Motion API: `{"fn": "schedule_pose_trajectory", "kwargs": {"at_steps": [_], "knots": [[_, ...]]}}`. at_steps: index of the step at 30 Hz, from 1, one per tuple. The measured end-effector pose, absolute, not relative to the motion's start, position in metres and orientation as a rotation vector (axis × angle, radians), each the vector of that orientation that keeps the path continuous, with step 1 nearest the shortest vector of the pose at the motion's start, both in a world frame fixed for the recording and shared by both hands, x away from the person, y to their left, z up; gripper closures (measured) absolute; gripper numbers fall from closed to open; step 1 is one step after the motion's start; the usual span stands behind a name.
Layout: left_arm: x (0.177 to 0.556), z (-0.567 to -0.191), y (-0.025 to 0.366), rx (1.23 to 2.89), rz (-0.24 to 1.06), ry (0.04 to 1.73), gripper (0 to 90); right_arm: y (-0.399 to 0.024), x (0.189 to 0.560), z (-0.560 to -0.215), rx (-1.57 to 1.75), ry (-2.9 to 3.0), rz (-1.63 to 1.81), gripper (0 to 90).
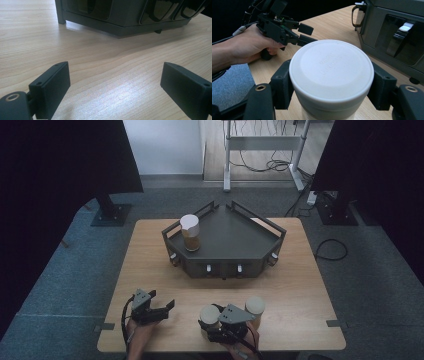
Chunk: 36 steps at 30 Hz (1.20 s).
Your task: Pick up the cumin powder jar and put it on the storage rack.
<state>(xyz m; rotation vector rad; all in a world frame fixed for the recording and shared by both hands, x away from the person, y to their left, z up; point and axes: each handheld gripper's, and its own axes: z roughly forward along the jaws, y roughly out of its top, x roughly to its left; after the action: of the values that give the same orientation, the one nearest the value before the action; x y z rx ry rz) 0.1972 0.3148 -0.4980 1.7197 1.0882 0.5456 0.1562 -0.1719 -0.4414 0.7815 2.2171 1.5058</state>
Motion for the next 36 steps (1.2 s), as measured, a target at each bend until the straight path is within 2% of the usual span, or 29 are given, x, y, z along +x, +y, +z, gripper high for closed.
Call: {"fn": "schedule_pose_trajectory", "kwargs": {"at_steps": [14,36], "knots": [[0.198,-0.497,0.314,1.733,0.547,1.086,8.6,-0.172,0.153,-0.435,0.79,2.189,1.507,32.8],[0.2,-0.497,0.314,1.731,0.535,1.091,8.5,-0.178,0.161,-0.398,0.728,2.145,1.505,32.8]]}}
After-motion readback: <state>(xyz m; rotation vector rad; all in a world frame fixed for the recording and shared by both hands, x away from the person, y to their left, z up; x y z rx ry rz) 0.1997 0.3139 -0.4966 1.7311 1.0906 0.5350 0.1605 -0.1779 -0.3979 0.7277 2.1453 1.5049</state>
